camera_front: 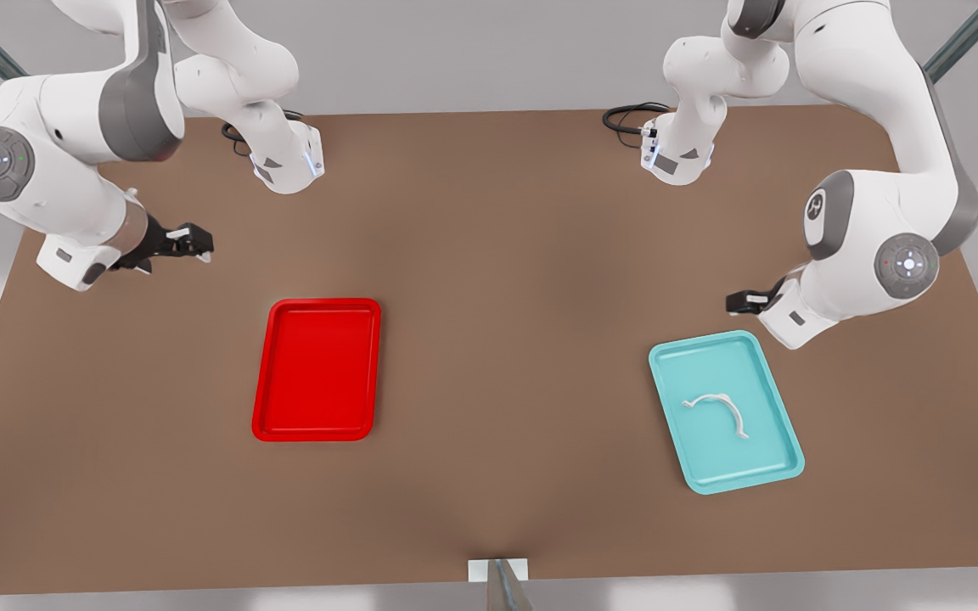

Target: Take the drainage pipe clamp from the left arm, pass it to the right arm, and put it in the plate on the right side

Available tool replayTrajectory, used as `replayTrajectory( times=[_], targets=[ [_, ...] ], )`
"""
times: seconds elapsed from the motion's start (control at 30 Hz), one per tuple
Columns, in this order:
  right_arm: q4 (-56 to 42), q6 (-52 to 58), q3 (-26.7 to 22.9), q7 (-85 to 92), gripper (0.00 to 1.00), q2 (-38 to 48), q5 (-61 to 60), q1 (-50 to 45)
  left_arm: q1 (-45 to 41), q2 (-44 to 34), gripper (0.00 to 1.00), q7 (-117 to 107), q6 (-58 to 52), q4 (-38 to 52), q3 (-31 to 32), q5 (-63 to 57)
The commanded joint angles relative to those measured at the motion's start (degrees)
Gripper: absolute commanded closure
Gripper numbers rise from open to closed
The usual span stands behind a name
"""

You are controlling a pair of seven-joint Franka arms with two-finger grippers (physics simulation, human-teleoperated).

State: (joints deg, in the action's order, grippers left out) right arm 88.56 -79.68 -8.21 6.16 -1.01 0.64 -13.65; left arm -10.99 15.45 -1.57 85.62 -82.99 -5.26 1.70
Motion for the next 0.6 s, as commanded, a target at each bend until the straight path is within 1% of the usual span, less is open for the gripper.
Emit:
replayTrajectory(
  times=[0.0, 0.07, 0.1, 0.17, 0.2, 0.23, 0.3, 0.43, 0.5, 0.57],
  targets=[
    [0.03, -2.15, -0.22, 3.07, 0.00, -0.05, -0.02, 3.36, 0.01, -0.07, 0.00, -1.33, 1.04, 0.11, -0.10, -0.47],
    [-0.49, -2.06, -0.14, 3.07, 0.00, -0.49, -0.11, 3.36, 0.01, 0.37, 0.00, -1.68, 1.57, 0.11, -0.28, -0.56],
    [-0.49, -2.15, -0.22, 3.07, 0.00, -0.57, -0.20, 3.36, 0.18, 3.00, 0.00, -1.25, 3.76, -0.07, -1.86, -0.21],
    [-0.49, -1.98, -0.14, 2.98, 0.00, -0.84, -0.11, 3.27, 2.81, 10.12, 0.00, -1.24, 12.89, 0.55, -2.91, 0.14],
    [-0.58, -2.06, -0.14, 2.98, 0.00, -1.27, -0.20, 3.27, 4.13, 13.63, 0.00, -1.24, 15.80, 2.47, -2.92, 1.28],
    [-0.41, -1.89, -0.14, 3.07, 0.00, -1.54, -0.29, 3.28, 5.46, 18.82, 0.00, -0.81, 17.47, 6.08, -2.83, 1.64],
    [-0.49, -1.89, -0.05, 3.07, 0.00, -2.33, -0.81, 3.27, 6.34, 25.06, 0.00, -0.80, 23.44, 8.02, -3.18, 1.64],
    [-0.49, -2.15, -0.05, 3.24, 0.00, -2.68, -0.20, 3.27, 7.57, 28.32, 0.00, -0.98, 33.73, 4.86, -3.00, 5.50],
    [-0.49, -2.15, 0.04, 3.24, 0.00, -2.77, -0.20, 3.27, 7.57, 28.24, 0.00, -1.24, 40.50, -0.41, -2.92, 5.86],
    [-0.41, -2.15, 0.04, 3.42, 0.00, -2.77, -0.11, 3.19, 7.30, 28.67, 0.00, -1.16, 40.94, -0.86, -2.92, 5.68]
  ],
)
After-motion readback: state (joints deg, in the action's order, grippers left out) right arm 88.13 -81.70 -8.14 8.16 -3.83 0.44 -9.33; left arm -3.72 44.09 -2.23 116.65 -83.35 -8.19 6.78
